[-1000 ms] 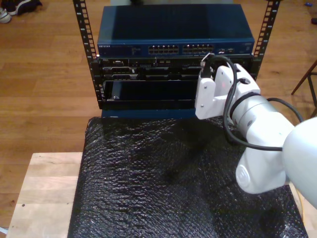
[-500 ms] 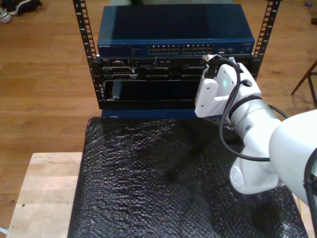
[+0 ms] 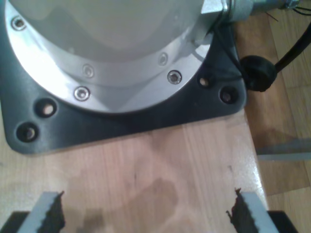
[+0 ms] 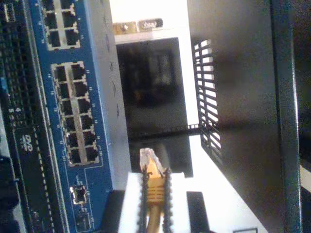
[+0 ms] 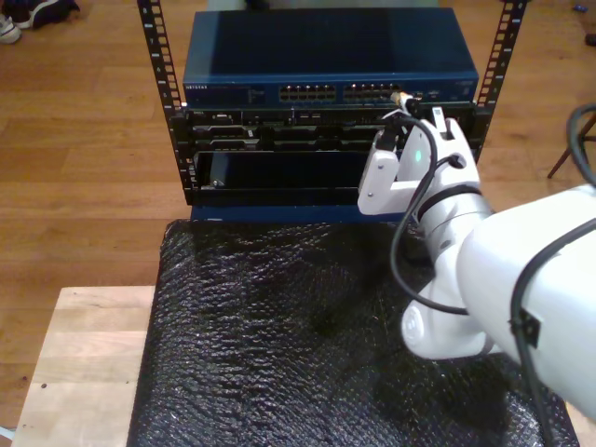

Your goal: Grab the cable and plug it in

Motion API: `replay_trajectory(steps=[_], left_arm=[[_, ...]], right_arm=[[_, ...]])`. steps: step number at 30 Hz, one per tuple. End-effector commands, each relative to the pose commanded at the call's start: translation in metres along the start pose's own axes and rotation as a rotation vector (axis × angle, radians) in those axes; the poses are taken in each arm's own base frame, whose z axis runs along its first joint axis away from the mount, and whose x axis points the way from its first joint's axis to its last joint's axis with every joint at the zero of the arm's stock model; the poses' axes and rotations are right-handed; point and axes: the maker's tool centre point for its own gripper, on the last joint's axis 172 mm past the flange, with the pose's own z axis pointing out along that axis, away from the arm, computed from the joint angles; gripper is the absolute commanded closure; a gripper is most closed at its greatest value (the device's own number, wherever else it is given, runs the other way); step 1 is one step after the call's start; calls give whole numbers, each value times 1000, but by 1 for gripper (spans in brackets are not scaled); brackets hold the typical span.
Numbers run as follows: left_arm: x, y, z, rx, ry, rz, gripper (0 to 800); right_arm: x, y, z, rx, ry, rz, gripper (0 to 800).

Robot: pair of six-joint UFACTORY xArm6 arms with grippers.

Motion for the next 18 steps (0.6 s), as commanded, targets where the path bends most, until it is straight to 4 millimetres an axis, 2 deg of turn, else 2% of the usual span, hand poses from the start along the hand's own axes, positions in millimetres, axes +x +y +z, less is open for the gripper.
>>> replay_trajectory(steps=[4, 9, 18], left_arm=[[0, 0, 0, 0, 0, 0, 0], [0, 0, 0, 0, 0, 0, 0], [0, 0, 0, 0, 0, 0, 0]], right_arm=[[-7, 3, 0, -43, -53, 5, 800], [2, -4, 8, -89, -85, 8, 800], [3, -23, 20, -104, -115, -37, 800]])
